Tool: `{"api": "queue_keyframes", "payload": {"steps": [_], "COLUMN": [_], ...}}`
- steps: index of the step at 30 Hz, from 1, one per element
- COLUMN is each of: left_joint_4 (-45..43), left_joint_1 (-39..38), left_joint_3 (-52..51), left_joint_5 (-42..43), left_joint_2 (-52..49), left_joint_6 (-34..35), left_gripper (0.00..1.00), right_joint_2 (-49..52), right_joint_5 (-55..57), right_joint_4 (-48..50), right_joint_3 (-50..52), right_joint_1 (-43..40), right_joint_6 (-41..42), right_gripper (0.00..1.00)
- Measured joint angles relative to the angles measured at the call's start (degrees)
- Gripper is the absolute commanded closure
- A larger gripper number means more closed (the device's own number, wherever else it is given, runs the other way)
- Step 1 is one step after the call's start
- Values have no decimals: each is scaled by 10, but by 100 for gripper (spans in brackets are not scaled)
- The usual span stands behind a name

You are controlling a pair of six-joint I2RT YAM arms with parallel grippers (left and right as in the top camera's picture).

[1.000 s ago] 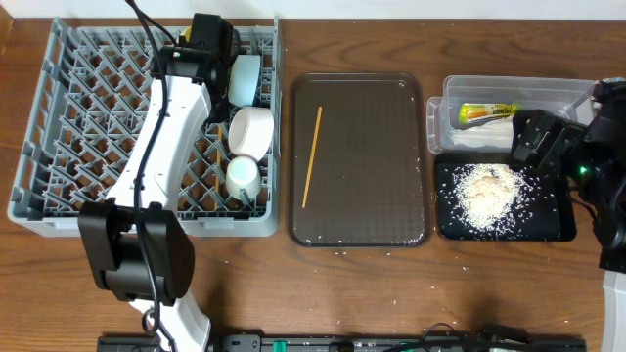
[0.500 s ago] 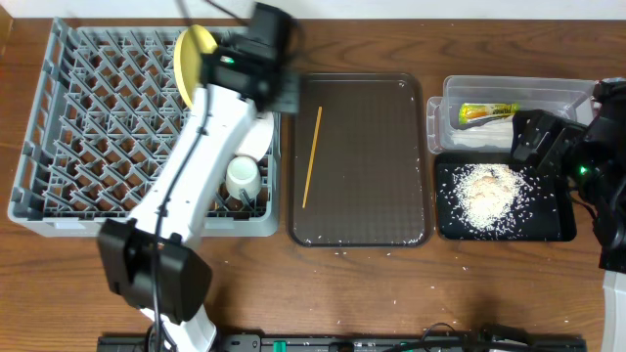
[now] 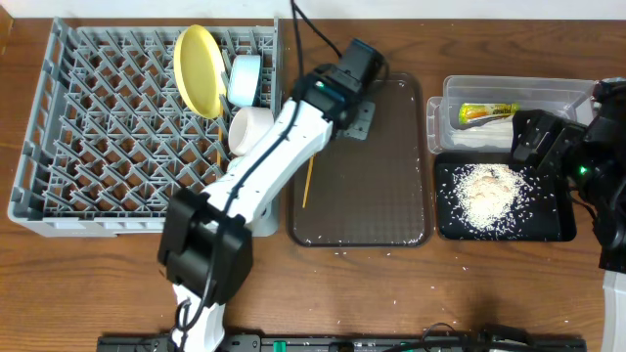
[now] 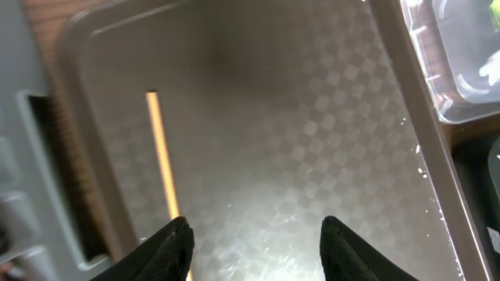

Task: Sort waste into correct bins and load items into the dishwasher
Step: 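Move the left gripper back over the remaining chopstick on the brown tray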

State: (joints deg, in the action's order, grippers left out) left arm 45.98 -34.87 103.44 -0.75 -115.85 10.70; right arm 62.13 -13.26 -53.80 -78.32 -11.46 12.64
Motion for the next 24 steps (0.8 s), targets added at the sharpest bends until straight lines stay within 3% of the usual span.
{"api": "queue_keyframes", "payload": {"steps": [13, 24], "left_joint_4": [0, 0], "left_joint_1": [11, 59], "left_joint_3": [0, 0], "left_joint_5": [4, 4], "left_joint_2": [-75, -78], "left_joint_6": [0, 0], "left_gripper": [46, 46], "right_joint_2": [0, 0], "right_joint_5": [0, 0], "right_joint_4": [0, 0], "right_joint_3": [0, 0], "right_joint_1": [0, 0], "right_joint_6": [0, 0], "right_gripper": [1, 1]}}
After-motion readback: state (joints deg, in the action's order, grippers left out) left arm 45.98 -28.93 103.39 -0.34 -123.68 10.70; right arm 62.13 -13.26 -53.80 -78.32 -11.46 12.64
